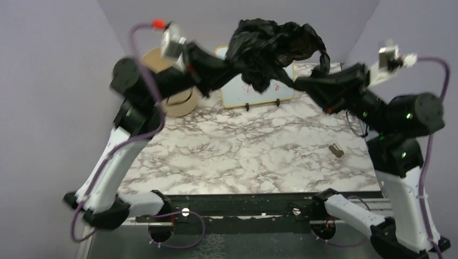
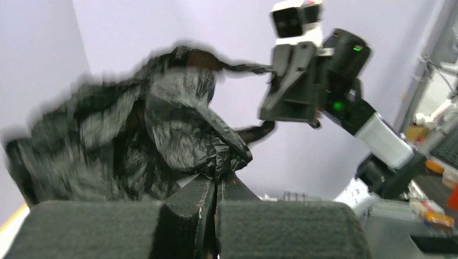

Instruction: Put the trash bags into the trash bin

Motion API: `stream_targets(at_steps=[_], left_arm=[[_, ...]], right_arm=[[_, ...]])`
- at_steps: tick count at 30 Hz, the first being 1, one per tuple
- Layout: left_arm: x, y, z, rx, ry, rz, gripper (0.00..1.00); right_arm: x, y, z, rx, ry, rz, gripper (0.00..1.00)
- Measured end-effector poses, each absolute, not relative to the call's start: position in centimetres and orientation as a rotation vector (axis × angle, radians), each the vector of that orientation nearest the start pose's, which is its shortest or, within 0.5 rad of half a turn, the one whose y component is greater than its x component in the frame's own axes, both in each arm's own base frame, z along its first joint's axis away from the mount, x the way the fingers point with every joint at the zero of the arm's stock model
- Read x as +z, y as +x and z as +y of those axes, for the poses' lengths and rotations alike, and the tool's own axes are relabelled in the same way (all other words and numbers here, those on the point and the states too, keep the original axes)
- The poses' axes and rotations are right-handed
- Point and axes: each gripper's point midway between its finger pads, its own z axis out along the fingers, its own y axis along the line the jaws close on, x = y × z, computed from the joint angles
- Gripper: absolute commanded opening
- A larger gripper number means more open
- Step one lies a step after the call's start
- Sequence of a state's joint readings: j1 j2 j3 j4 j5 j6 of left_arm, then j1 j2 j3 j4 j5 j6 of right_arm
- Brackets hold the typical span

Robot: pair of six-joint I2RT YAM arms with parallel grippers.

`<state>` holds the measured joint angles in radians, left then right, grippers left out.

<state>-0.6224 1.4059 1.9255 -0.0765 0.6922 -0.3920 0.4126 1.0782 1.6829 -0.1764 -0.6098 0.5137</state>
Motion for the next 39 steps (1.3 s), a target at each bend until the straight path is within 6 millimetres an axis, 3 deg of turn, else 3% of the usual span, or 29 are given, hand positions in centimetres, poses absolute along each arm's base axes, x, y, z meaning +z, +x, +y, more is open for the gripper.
stream_targets(at_steps=[2, 3, 5, 6, 8, 9, 10, 11, 12, 13, 15, 16, 17, 18, 20, 21, 22, 24, 26, 28, 29, 31, 32, 33, 34, 35, 36, 37, 39], left_arm=[[57.4, 18.3, -28.5, -1.244, 0.799, 1.052, 0.0], [55.3, 17.0, -27.5, -1.244, 0.789, 1.065, 0.0], [47.9, 16.9, -27.2, -1.267, 0.742, 1.184, 0.0], [42.7, 18.0, -27.8, -1.287, 0.7, 1.3, 0.0], [27.2, 20.0, -29.3, -1.349, 0.579, 1.732, 0.0], [19.6, 20.0, -29.3, -1.344, 0.505, 1.982, 0.0], [14.1, 19.1, -28.7, -1.321, 0.443, 2.191, 0.0], [9.0, 17.1, -27.4, -1.27, 0.377, 2.44, 0.0], [7.9, 16.2, -27.1, -1.248, 0.371, 2.522, 0.0], [8.9, 16.3, -27.4, -1.239, 0.393, 2.533, 0.0], [15.2, 19.0, -29.8, -1.25, 0.498, 2.386, 0.0], [21.4, 21.6, -31.7, -1.265, 0.564, 2.206, 0.0], [27.2, 23.3, -32.9, -1.271, 0.609, 2.044, 0.0], [35.6, 24.7, -33.8, -1.269, 0.659, 1.815, 0.0], [47.3, 24.6, -33.4, -1.252, 0.694, 1.483, 0.02], [52.2, 23.3, -32.3, -1.236, 0.703, 1.316, 0.04], [55.2, 21.5, -30.8, -1.221, 0.703, 1.198, 0.04], [56.9, 17.5, -27.2, -1.187, 0.688, 1.037, 0.01], [53.8, 15.0, -25.0, -1.185, 0.656, 1.0, 0.0], [47.7, 15.9, -25.3, -1.197, 0.62, 1.095, 0.0], [42.6, 17.4, -26.4, -1.211, 0.6, 1.217, 0.0], [28.0, 20.4, -28.7, -1.226, 0.53, 1.635, 0.0], [20.5, 20.6, -28.8, -1.199, 0.491, 1.873, 0.0], [11.6, 19.3, -27.4, -1.118, 0.435, 2.198, 0.0], [8.1, 17.9, -26.2, -1.065, 0.411, 2.353, 0.0], [6.7, 16.9, -25.5, -1.031, 0.404, 2.443, 0.0], [7.0, 16.7, -25.3, -1.013, 0.419, 2.472, 0.0], [9.5, 17.7, -26.2, -1.019, 0.446, 2.435, 0.0], [19.7, 21.6, -29.5, -1.073, 0.524, 2.187, 0.02]], right_arm=[[55.1, 17.8, 20.1, 1.126, -0.481, 1.226, 0.01], [51.4, 18.4, 20.1, 1.134, -0.442, 1.303, 0.01], [40.9, 21.6, 21.3, 1.156, -0.351, 1.565, 0.01], [34.3, 23.1, 22.0, 1.165, -0.293, 1.742, 0.01], [19.3, 23.4, 21.9, 1.13, -0.106, 2.203, 0.01], [14.2, 22.0, 20.9, 1.08, -0.017, 2.388, 0.02], [11.6, 20.5, 20.1, 1.035, 0.04, 2.51, 0.02], [11.4, 19.9, 19.7, 1.01, 0.06, 2.553, 0.02], [13.4, 20.7, 19.8, 1.004, 0.038, 2.521, 0.02], [16.8, 22.1, 20.4, 1.013, -0.002, 2.46, 0.02], [27.1, 26.7, 22.3, 1.047, -0.133, 2.2, 0.02], [31.9, 28.1, 22.9, 1.052, -0.185, 2.08, 0.03], [38.8, 29.2, 23.3, 1.055, -0.25, 1.911, 0.03], [44.4, 29.3, 23.3, 1.053, -0.297, 1.767, 0.04], [53.2, 27.4, 22.4, 1.034, -0.372, 1.48, 0.06], [56.0, 25.3, 21.4, 1.02, -0.4, 1.356, 0.07], [57.3, 22.4, 20.1, 1.002, -0.423, 1.26, 0.07], [56.0, 19.0, 18.4, 0.98, -0.429, 1.198, 0.03], [52.0, 17.4, 17.4, 0.972, -0.409, 1.2, 0.01], [43.3, 20.3, 18.5, 0.983, -0.357, 1.404, 0.01], [36.5, 22.8, 19.4, 0.987, -0.317, 1.593, 0.01], [22.7, 24.7, 20.3, 0.968, -0.219, 2.021, 0.01], [16.3, 24.0, 19.8, 0.936, -0.156, 2.245, 0.01], [12.0, 22.3, 19.1, 0.904, -0.101, 2.424, 0.02], [10.6, 20.9, 18.5, 0.885, -0.073, 2.516, 0.01], [11.4, 20.8, 18.5, 0.886, -0.073, 2.523, 0.01], [14.0, 21.6, 18.9, 0.9, -0.099, 2.47, 0.02], [18.5, 23.3, 19.7, 0.922, -0.145, 2.364, 0.02], [29.4, 26.4, 21.1, 0.957, -0.246, 2.083, 0.02]])
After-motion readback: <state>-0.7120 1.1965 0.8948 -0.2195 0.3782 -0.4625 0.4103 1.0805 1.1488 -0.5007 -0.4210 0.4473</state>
